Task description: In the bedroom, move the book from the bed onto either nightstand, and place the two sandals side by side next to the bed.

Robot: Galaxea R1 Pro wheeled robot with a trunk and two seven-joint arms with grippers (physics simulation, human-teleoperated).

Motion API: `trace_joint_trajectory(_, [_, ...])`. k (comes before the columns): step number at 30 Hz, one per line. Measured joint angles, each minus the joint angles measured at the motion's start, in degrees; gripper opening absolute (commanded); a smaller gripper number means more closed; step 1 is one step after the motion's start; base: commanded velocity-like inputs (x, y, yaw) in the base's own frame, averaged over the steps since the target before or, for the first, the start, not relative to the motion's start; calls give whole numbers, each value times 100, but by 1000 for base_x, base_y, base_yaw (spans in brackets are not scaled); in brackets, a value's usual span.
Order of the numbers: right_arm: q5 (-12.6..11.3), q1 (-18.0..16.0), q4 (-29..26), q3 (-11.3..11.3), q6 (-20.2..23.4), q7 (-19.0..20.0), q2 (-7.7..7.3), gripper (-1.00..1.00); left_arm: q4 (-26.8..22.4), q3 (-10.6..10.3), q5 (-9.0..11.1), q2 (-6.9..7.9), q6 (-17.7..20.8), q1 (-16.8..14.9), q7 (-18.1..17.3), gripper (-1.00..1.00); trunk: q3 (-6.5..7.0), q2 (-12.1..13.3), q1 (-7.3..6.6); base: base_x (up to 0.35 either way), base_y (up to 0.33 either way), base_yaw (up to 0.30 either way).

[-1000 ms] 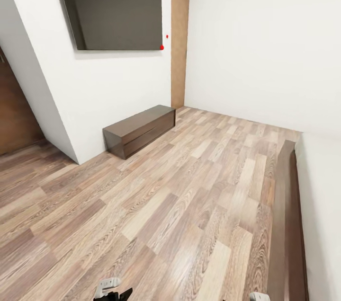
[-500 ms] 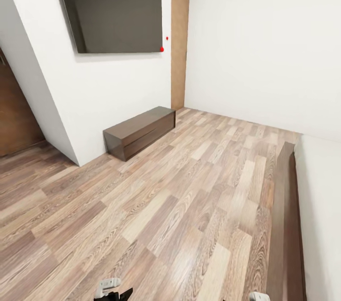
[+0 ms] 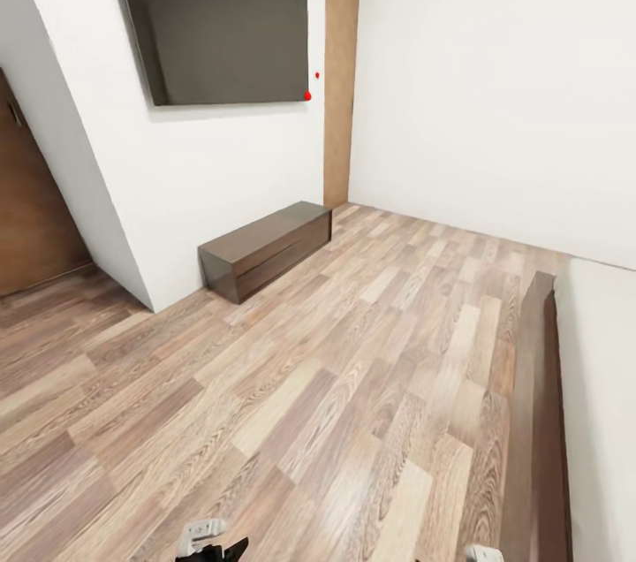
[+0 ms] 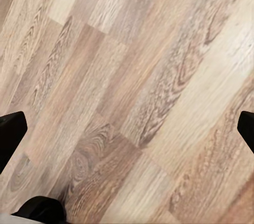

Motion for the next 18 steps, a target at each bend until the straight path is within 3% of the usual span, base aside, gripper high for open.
trace_joint_trajectory(7, [0,2,0,0,0,0,0,100,0,0,0,0,1,0,0,100,126,281,-154,0,0,211])
trace_joint_trajectory(13, [0,1,-1,-2,0,1,-2,100,1,0,0,-2,-1,-1,1,100,233,521,-286,0,0,38])
trace_joint_trajectory(18, [1,3,-1,1,0,1,3,100,2,-1,-1,-2,-2,-1,1,100,234,523,-286,0,0,4])
